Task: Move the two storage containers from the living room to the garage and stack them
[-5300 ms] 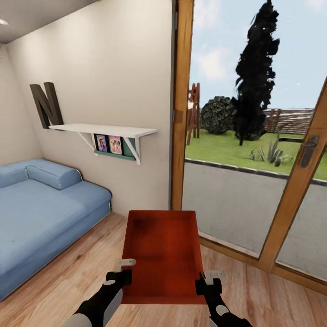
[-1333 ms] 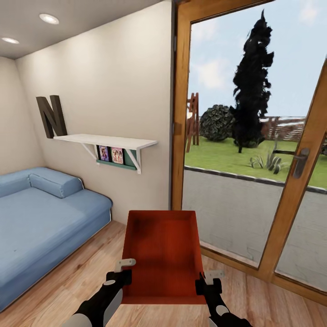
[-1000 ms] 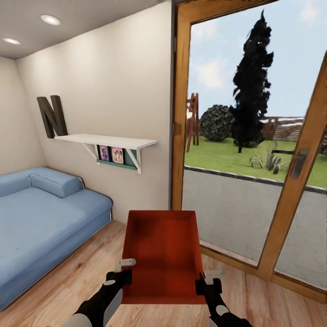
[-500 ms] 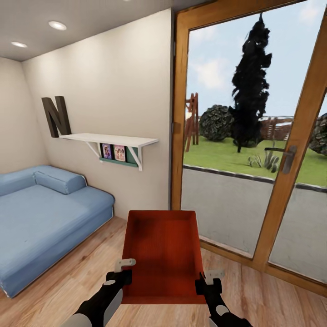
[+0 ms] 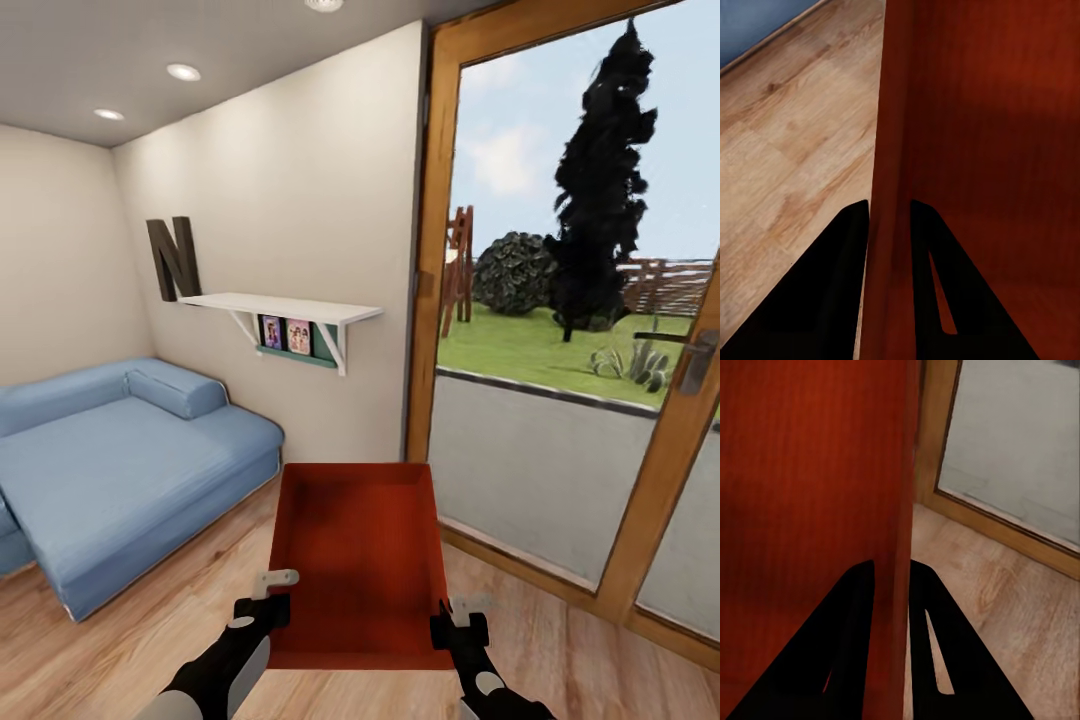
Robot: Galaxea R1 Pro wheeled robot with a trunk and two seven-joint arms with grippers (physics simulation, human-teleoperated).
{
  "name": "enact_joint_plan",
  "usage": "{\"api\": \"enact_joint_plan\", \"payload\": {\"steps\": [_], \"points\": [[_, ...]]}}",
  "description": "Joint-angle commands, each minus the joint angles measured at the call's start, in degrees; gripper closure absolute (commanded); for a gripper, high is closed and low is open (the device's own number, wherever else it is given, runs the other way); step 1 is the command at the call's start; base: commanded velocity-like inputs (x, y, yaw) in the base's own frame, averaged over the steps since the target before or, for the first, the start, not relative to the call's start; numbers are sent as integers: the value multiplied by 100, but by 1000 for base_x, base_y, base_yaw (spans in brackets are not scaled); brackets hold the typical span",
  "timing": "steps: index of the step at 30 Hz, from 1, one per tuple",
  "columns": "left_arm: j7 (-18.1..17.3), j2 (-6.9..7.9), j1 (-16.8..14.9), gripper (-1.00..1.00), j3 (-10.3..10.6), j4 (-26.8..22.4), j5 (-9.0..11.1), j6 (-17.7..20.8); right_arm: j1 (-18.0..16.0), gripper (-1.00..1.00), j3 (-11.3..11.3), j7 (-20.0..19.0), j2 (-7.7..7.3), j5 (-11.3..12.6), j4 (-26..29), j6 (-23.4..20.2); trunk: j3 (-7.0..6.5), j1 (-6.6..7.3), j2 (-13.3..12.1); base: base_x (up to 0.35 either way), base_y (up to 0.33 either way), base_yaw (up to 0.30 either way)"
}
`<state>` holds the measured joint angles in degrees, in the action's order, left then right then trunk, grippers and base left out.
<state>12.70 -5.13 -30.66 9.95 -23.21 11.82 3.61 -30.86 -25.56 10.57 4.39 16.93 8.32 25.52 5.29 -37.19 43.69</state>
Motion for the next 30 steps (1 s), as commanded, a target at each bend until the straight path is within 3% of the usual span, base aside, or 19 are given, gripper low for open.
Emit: {"api": "enact_joint_plan", "payload": {"steps": [1,30], "points": [[98,11,-2,100,-16,-9,-30,35,-8,100,226,37,0,3,12,21,6,-2,8,0,0,266],[101,1,-2,100,-4,-9,-30,35,-8,100,226,34,1,3,12,23,-88,-2,8,0,0,266]]}}
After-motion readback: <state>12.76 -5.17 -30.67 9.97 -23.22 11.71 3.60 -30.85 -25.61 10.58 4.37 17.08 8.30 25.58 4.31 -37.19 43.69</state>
